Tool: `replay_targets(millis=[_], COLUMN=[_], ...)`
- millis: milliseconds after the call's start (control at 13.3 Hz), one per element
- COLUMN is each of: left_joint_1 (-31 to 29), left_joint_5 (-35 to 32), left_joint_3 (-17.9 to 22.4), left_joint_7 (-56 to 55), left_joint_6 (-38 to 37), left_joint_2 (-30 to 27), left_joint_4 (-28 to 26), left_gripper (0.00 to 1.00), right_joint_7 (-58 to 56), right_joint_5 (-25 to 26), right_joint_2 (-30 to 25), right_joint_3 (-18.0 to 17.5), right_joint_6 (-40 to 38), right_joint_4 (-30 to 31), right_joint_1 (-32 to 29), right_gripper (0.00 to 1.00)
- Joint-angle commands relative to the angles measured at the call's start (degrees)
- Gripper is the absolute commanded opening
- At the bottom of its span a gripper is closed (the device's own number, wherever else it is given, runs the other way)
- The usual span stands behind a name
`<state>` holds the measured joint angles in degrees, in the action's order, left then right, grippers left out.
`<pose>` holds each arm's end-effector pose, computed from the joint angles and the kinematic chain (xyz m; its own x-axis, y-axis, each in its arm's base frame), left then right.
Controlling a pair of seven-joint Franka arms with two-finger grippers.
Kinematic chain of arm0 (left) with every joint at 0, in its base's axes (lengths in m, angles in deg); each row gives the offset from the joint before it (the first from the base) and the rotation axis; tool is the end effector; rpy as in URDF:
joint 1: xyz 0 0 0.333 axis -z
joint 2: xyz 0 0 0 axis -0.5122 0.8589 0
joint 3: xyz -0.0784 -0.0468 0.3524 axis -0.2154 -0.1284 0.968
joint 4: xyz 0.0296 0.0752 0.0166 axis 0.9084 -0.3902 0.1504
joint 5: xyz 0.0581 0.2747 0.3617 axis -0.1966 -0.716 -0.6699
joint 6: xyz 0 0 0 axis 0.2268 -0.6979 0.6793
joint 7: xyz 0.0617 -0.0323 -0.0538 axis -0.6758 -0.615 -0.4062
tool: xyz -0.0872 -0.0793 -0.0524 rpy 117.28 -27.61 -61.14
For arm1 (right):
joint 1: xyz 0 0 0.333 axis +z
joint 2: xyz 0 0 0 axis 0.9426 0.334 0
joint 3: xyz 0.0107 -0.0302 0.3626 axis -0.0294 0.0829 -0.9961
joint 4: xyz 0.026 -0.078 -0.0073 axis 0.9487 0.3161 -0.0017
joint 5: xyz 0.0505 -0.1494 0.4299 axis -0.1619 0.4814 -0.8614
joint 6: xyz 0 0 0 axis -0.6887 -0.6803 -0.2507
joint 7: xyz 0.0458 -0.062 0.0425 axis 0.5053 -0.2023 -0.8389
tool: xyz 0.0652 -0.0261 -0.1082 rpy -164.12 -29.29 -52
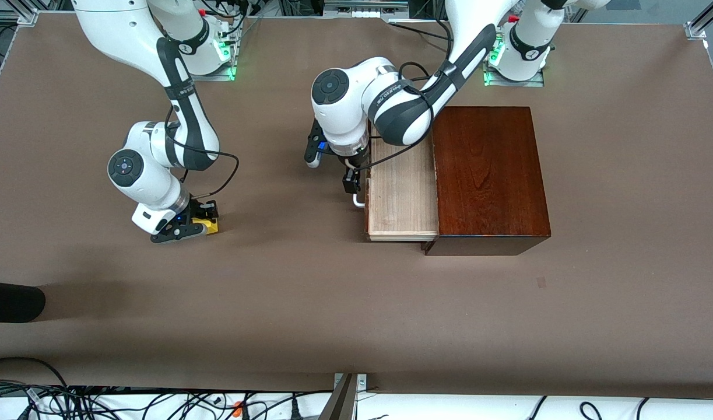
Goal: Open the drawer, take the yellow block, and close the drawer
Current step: 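Push the drawer shut with the left gripper while the right gripper holds the cube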
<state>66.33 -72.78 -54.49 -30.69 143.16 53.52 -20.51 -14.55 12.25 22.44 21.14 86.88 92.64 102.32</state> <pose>0.5379 -0.5942 0.2995 -0.1580 -0.9777 -0.1383 -0.9872 0.1595 -0.0002 0.6444 0.1102 0.1835 0.9708 0.2386 0.0244 0.2387 -0.9711 -0.0018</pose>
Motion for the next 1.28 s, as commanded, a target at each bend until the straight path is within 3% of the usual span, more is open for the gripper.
replay_targets(millis=[0,225,300,375,451,526,601,901,1201], left_joint_1=[-0.28,-0.36,-0.45,-0.89,-1.24,-2.11,-2.90,-3.00,-5.02], left_joint_5=[-4.75,-6.34,-6.34,-6.43,-6.43,-6.95,-7.13,-8.89,-9.16], left_joint_3=[0.26,0.26,0.34,0.43,0.52,0.52,0.43,0.69,0.96], left_joint_7=[-0.02,0.07,0.07,0.07,0.07,0.07,0.07,0.07,0.07], left_joint_6=[-4.42,-7.15,-7.77,-8.55,-9.35,-10.31,-11.28,-13.83,-14.45], left_joint_2=[-0.58,-0.85,-0.94,-1.02,-1.46,-1.81,-2.42,-2.96,-3.05], left_joint_4=[0.38,0.38,0.38,0.38,0.38,0.38,0.38,0.29,-0.67], left_gripper=[1.00,1.00,1.00,1.00,1.00,1.00,1.00,1.00,1.00], right_joint_7=[-0.10,-0.89,-0.90,-0.90,-0.90,-0.81,-0.81,0.16,3.66], right_joint_5=[-1.55,-1.55,-1.46,-1.55,-1.55,-1.55,-1.64,-1.81,-1.82], right_joint_2=[0.46,0.99,0.91,0.91,0.82,0.73,0.38,-3.04,-5.15], right_joint_3=[-0.08,-0.08,-0.08,0.00,0.00,0.00,0.18,0.44,0.88], right_joint_6=[0.45,0.53,0.45,0.45,0.36,0.36,0.27,-0.78,-9.54], right_joint_4=[-0.09,0.09,-0.08,-0.17,-0.17,-0.35,-0.52,-2.27,-9.29], right_joint_1=[-0.46,-1.07,-1.33,-1.42,-1.42,-1.51,-1.60,-1.69,-1.69], right_gripper=[0.00,0.03,0.12,0.27,0.49,0.83,1.00,1.00,1.00])
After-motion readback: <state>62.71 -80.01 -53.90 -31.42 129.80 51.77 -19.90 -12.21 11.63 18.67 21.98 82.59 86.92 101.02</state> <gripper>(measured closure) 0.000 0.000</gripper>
